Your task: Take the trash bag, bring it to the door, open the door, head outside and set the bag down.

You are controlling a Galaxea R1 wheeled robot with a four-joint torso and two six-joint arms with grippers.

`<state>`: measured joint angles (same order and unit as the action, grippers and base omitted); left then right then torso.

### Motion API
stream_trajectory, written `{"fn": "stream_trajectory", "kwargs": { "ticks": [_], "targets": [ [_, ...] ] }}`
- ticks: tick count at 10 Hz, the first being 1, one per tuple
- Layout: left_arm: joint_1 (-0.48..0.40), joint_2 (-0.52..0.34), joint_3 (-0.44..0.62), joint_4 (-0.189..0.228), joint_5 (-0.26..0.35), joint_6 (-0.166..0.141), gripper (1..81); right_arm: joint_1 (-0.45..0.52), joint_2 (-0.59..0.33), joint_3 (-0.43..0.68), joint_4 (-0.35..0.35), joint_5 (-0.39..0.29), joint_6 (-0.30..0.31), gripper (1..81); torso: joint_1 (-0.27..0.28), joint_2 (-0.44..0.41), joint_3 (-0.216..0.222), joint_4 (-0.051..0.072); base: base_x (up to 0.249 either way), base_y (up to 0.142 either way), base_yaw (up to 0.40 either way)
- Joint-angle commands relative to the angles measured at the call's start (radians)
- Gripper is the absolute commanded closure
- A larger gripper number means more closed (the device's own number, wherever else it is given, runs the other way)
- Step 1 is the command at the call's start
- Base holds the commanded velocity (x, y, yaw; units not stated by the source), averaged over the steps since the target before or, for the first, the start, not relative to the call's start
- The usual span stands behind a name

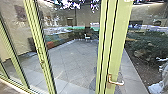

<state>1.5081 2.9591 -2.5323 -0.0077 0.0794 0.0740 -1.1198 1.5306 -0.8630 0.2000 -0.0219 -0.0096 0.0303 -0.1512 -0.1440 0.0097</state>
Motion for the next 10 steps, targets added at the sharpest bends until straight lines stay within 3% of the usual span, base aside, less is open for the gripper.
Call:
{"fn": "stream_trajectory", "kwargs": {
  "ticks": [1, 2, 4, 10],
  "targets": [
    [-0.049, 0.011, 0.009, -0.008, 0.068, -0.003, 81.1, 0.258, -0.084, 0.001, 0.099, -0.175, 0.003, 1.0, 0.000, 0.000, 0.000, 0.000, 0.000, 0.000, 0.000],
    [-0.050, 0.011, 0.009, -0.006, 0.068, -0.003, 81.1, 0.332, -0.079, -0.017, 0.131, -0.248, 0.005, 1.0, 0.000, 0.000, 0.000, 0.000, 0.000, 0.000, 0.000],
    [-0.050, 0.012, 0.009, -0.008, 0.066, -0.005, 81.1, 0.442, -0.076, -0.033, 0.144, -0.323, 0.026, 1.0, 0.000, 0.000, 0.000, 0.000, 0.000, 0.000, 0.000],
    [-0.050, 0.032, -0.037, -0.009, 0.068, -0.005, 81.1, 0.706, 0.019, -0.125, 0.130, -0.512, 0.197, 1.0, 0.000, 0.000, 0.000, 0.000, 0.000, 0.000, 0.000]
  ]
}}
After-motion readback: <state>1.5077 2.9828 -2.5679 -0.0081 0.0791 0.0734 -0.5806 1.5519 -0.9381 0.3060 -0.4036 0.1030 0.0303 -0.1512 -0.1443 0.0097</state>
